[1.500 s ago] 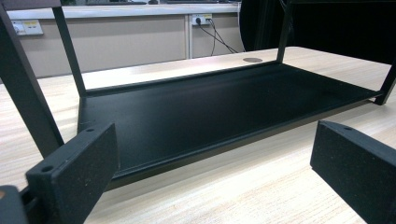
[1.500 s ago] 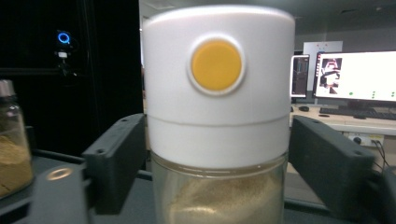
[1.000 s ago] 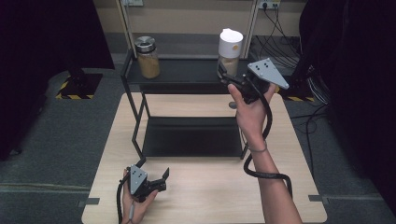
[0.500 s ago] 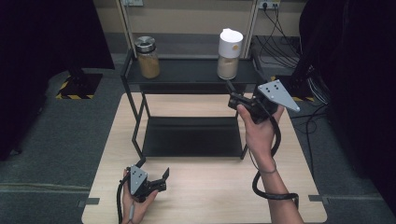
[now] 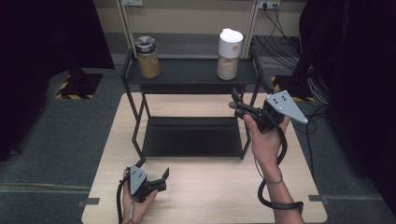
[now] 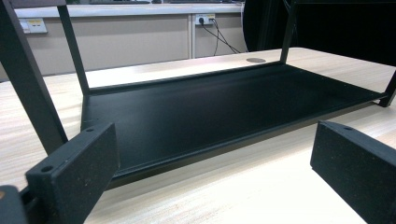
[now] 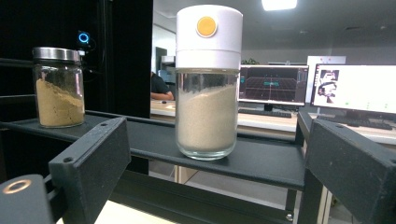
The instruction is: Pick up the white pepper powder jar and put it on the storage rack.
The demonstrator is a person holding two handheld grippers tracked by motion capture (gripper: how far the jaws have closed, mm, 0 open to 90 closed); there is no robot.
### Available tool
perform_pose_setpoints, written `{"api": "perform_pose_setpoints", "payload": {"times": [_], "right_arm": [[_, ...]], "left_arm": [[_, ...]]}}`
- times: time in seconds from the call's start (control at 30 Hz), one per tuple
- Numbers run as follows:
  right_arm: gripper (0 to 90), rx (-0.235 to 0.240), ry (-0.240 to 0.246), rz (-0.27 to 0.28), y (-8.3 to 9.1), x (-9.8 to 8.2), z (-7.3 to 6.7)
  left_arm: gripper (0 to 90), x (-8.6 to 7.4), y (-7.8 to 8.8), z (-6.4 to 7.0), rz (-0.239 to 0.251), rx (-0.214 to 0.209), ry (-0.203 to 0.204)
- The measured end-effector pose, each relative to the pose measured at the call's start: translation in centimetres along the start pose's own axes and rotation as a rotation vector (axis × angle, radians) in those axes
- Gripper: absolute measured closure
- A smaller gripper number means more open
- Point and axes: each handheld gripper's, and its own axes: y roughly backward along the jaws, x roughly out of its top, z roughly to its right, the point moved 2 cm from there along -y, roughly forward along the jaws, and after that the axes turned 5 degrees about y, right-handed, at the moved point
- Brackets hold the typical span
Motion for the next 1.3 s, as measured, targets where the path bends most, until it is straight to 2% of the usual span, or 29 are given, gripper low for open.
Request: {"api": "perform_pose_setpoints", "payload": {"times": [0.47,0.8,1.3], "right_arm": [[7.1,0.021,0.004,0.013,1.7,-0.8,-0.1],[7.0,0.03,0.023,-0.007,3.0,-2.0,0.0],[7.0,0.026,0.025,-0.026,4.0,-3.5,0.2]], "left_arm": [[0.3,-0.1,0.0,0.1,0.005,0.006,0.003],[0.2,-0.1,0.0,0.1,0.005,0.007,0.005],[0.3,-0.1,0.0,0.0,0.009,0.011,0.019]]}}
